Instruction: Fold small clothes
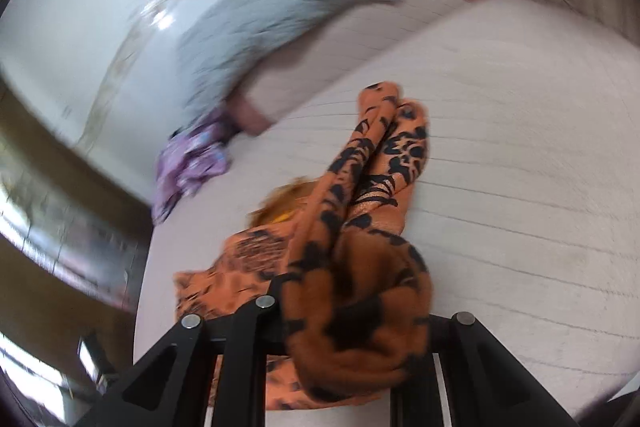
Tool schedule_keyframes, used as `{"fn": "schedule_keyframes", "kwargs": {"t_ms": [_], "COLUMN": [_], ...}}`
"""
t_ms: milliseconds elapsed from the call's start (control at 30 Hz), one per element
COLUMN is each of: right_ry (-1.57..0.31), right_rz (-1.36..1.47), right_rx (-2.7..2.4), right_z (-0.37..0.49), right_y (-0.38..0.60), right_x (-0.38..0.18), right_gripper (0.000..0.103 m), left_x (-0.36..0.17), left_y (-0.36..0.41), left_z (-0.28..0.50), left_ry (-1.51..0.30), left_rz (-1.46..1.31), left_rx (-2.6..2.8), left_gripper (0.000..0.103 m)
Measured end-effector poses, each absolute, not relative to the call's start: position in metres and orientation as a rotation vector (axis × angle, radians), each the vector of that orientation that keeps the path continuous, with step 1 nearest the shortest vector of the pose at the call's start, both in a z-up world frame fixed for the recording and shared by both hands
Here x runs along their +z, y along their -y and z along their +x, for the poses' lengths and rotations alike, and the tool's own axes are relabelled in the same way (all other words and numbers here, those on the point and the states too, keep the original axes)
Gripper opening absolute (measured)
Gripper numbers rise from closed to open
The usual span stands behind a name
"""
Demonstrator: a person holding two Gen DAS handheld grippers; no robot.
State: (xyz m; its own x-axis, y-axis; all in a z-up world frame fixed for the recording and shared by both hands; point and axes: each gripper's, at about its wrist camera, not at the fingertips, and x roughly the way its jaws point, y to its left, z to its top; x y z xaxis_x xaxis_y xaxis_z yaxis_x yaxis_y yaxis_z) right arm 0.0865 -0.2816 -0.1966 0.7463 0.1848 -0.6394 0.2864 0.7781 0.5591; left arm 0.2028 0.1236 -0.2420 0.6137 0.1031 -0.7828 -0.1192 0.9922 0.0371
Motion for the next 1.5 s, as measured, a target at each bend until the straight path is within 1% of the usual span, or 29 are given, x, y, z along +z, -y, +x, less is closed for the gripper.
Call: {"fn": "schedule_keyframes", "kwargs": {"t_ms": [100,233,400,433,467,500,567,600,633,700,800,867,933,967,1100,1233,1333,1433,1500], "right_ry": [-0.745,-0.779,-0.941,-0.998,-1.040,-0.997,-0.935,-0.938,-0.960,-0.941,-0.846,-0.811,-0.820,-0.833,-0.859,-0.901,-0.907,-0.899,-0.905], "right_rz": [0.614,0.566,0.531,0.509,0.487,0.472,0.487,0.518,0.557,0.565,0.540,0.501,0.484,0.489,0.479,0.524,0.478,0.475,0.512], "right_rx": [0.017,0.116,0.241,0.256,0.253,0.257,0.347,0.417,0.485,0.521,0.462,0.364,0.275,0.232,0.152,0.160,0.159,0.150,0.164], "right_z": [0.099,0.112,0.129,0.132,0.132,0.126,0.117,0.114,0.111,0.102,0.086,0.076,0.074,0.072,0.071,0.069,0.071,0.070,0.069], "right_y": [0.230,0.167,0.088,0.073,0.061,0.058,0.061,0.064,0.071,0.087,0.129,0.156,0.178,0.191,0.210,0.214,0.195,0.192,0.198], "right_x": [-0.182,-0.188,-0.240,-0.255,-0.270,-0.273,-0.266,-0.262,-0.257,-0.244,-0.225,-0.218,-0.221,-0.227,-0.240,-0.263,-0.275,-0.278,-0.280], "right_gripper": [0.020,0.020,0.020,0.024,0.025,0.027,0.050,0.076,0.084,0.084,0.083,0.067,0.044,0.040,0.038,0.038,0.039,0.039,0.039], "left_x": [-0.239,-0.240,-0.245,-0.246,-0.247,-0.246,-0.245,-0.243,-0.240,-0.234,-0.225,-0.218,-0.211,-0.208,-0.210,-0.222,-0.237,-0.248,-0.246], "left_y": [-0.148,-0.190,-0.226,-0.230,-0.231,-0.232,-0.228,-0.225,-0.222,-0.213,-0.190,-0.168,-0.146,-0.137,-0.107,-0.114,-0.119,-0.106,-0.092], "left_z": [0.199,0.196,0.184,0.183,0.182,0.179,0.179,0.178,0.177,0.175,0.171,0.165,0.155,0.150,0.128,0.124,0.127,0.127,0.123], "left_ry": [-0.887,-0.896,-0.893,-0.897,-0.899,-0.896,-0.880,-0.868,-0.854,-0.820,-0.790,-0.771,-0.748,-0.743,-0.784,-0.899,-0.976,-1.024,-0.995], "left_rz": [-0.061,-0.157,-0.235,-0.235,-0.232,-0.230,-0.223,-0.224,-0.231,-0.253,-0.258,-0.242,-0.215,-0.197,-0.068,-0.194,-0.267,-0.248,-0.193], "left_rx": [0.205,0.290,0.349,0.353,0.350,0.343,0.309,0.283,0.247,0.156,-0.010,-0.146,-0.292,-0.345,-0.469,-0.624,-0.597,-0.565,-0.585], "left_gripper": [0.099,0.099,0.099,0.099,0.099,0.099,0.099,0.099,0.099,0.099,0.099,0.099,0.099,0.099,0.099,0.099,0.099,0.099,0.099]}}
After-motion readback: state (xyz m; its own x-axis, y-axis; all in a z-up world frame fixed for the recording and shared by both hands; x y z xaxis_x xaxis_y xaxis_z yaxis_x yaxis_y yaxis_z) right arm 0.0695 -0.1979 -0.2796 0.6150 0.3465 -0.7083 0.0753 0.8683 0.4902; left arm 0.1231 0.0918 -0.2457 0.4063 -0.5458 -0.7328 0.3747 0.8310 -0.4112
